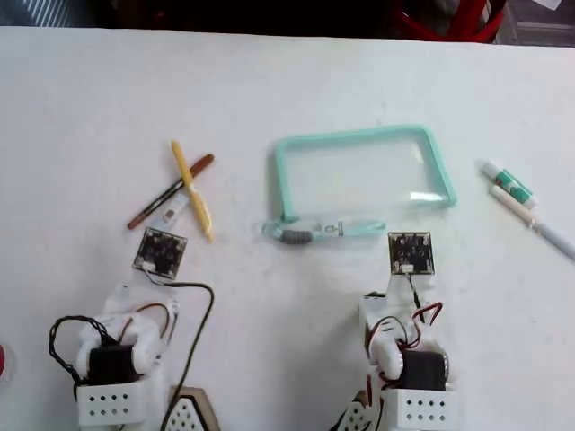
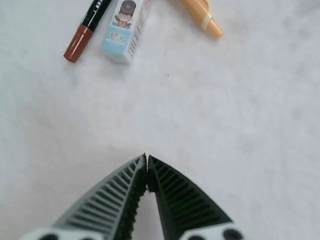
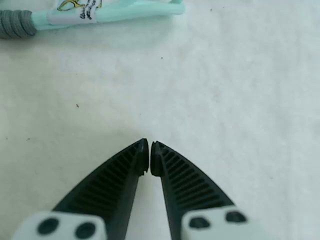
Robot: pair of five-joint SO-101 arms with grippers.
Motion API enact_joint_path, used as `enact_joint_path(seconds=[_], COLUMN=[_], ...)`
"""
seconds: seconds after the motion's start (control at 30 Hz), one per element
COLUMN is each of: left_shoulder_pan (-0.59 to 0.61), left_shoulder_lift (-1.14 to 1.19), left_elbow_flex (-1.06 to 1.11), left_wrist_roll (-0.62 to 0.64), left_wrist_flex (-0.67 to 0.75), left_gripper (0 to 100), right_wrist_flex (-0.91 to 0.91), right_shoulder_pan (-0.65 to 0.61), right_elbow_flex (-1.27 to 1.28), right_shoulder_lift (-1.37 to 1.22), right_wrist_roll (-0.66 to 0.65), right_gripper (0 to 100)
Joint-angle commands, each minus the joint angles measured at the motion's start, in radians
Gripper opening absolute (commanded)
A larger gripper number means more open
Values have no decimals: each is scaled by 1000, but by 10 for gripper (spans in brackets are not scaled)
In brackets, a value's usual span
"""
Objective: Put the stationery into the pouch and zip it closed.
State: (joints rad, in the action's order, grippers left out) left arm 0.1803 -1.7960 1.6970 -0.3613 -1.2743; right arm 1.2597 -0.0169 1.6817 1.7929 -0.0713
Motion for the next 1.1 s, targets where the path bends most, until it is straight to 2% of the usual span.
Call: enact_joint_path(seconds=[0.0,0.27,0.43,0.5,0.67,0.73,0.9,1.07], left_shoulder_pan=[-2,-2,-2,-2,-5,-15,-5,8], left_shoulder_lift=[-8,-8,-8,-10,-10,-10,-7,-8], left_elbow_flex=[-5,-5,-12,-32,-68,-63,-2,-5], left_wrist_roll=[-3,-3,-8,-8,-2,8,157,52], left_wrist_flex=[-2,-2,15,127,539,640,628,560], left_gripper=[27,25,27,28,28,28,28,28], right_wrist_flex=[7,7,-74,-176,-512,-585,-634,-634], right_shoulder_pan=[-30,-36,-119,-160,-228,-237,-231,-226], right_elbow_flex=[8,8,8,8,8,8,8,8], right_shoulder_lift=[7,7,7,7,7,7,7,7], right_wrist_roll=[5,2,2,2,9,9,9,2], right_gripper=[18,18,18,18,18,18,18,18])
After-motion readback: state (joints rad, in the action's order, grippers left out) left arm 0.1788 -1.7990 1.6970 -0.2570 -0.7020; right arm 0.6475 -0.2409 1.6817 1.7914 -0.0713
